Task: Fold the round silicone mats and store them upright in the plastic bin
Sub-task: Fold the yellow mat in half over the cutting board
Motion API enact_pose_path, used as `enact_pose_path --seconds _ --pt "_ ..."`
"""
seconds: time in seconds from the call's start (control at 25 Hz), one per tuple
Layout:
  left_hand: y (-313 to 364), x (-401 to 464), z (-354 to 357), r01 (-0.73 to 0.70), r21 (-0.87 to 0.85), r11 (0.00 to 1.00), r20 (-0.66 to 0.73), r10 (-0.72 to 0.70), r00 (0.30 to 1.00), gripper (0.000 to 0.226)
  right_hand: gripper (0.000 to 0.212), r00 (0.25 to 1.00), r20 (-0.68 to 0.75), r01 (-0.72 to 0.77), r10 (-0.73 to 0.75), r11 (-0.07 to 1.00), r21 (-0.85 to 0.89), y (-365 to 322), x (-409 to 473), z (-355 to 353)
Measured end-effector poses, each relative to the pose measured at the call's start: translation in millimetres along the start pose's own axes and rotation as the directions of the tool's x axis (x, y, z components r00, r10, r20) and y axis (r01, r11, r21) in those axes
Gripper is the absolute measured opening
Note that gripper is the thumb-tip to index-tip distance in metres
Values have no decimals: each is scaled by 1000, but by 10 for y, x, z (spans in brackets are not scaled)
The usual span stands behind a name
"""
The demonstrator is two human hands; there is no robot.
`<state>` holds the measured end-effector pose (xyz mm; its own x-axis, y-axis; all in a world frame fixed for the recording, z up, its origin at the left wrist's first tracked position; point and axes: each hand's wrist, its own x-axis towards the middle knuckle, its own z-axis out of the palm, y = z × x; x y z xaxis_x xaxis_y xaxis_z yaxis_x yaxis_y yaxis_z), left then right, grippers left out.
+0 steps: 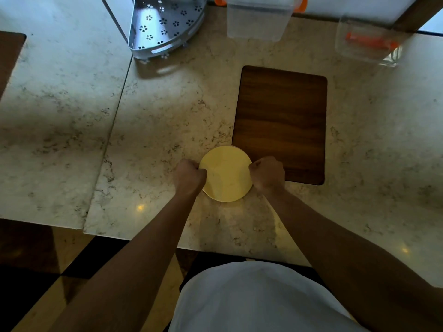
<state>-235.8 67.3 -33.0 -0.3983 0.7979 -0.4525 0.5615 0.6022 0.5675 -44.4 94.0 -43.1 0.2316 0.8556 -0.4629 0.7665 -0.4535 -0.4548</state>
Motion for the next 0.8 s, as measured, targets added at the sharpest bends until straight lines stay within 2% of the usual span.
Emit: enact_pose_path --seconds 0.16,0.28,0.56,0.8 --pt "77 50 -10 110 -25 994 23 -109 994 4 28 999 26 -40 39 998 47 -16 34 6" --pt "118 103 -17 190 -67 980 62 -186 981 20 30 992 58 -116 109 986 118 -17 63 30" --pt "75 244 -47 238 -210 948 120 -216 969 24 36 986 102 -140 130 985 97 -66 120 9" --pt "71 233 -27 264 -285 921 243 -197 950 26 30 984 156 -115 86 975 191 2 81 36"
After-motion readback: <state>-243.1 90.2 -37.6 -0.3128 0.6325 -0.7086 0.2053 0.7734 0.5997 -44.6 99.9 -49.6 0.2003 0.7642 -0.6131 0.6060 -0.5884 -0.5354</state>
